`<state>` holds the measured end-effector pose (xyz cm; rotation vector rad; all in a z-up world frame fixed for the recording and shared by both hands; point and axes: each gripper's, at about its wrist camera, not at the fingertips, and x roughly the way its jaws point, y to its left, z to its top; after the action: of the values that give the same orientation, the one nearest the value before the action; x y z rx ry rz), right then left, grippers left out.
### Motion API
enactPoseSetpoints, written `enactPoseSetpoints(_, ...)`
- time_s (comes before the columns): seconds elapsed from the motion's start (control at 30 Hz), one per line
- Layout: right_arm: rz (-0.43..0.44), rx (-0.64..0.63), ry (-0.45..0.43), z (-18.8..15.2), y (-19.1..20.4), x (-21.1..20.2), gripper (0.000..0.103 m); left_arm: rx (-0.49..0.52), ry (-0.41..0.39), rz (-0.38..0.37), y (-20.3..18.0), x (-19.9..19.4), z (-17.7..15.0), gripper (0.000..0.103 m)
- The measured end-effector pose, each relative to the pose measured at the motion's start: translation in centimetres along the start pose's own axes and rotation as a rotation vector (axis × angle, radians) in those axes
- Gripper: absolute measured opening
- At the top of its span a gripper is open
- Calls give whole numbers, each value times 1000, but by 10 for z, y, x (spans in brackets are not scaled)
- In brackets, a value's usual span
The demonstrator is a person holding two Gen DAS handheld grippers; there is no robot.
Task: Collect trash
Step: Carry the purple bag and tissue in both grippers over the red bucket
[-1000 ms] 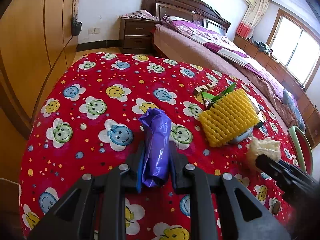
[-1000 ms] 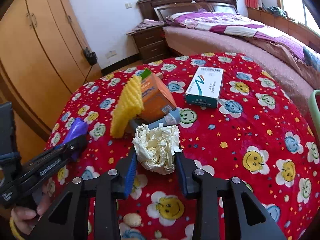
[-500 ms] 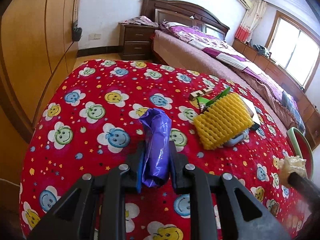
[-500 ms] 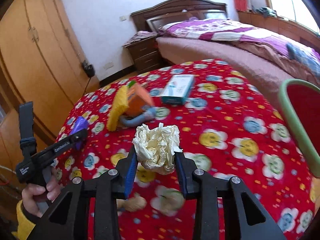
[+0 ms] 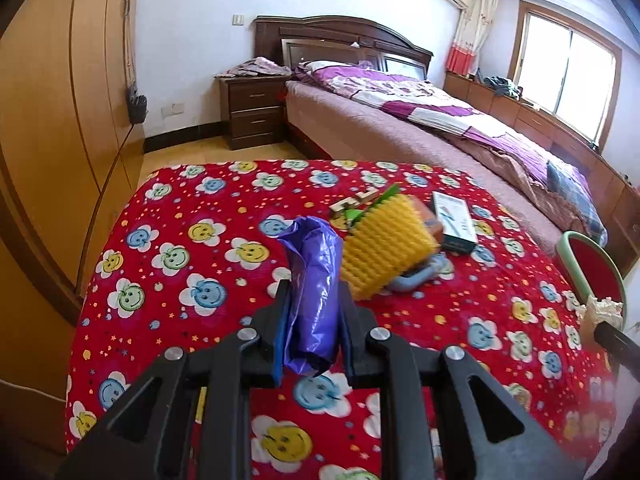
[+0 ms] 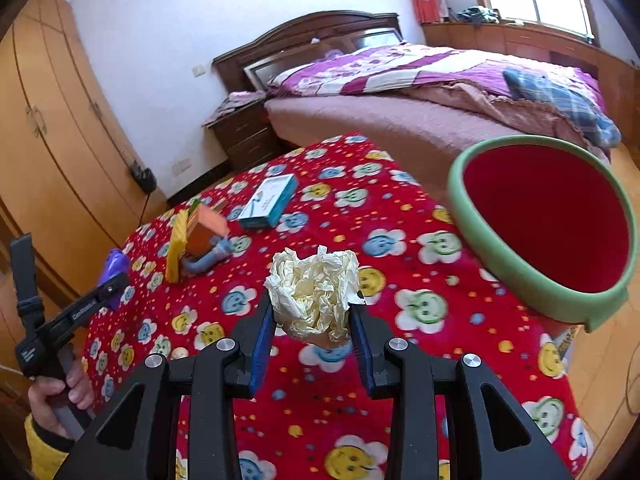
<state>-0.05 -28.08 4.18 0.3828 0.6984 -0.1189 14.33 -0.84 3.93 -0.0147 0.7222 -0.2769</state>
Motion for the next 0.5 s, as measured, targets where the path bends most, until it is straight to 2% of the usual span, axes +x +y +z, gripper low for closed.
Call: enactPoseSetpoints(0.5, -14, 68, -87, 5, -44, -38, 36, 28, 26, -132, -66, -29, 4, 21)
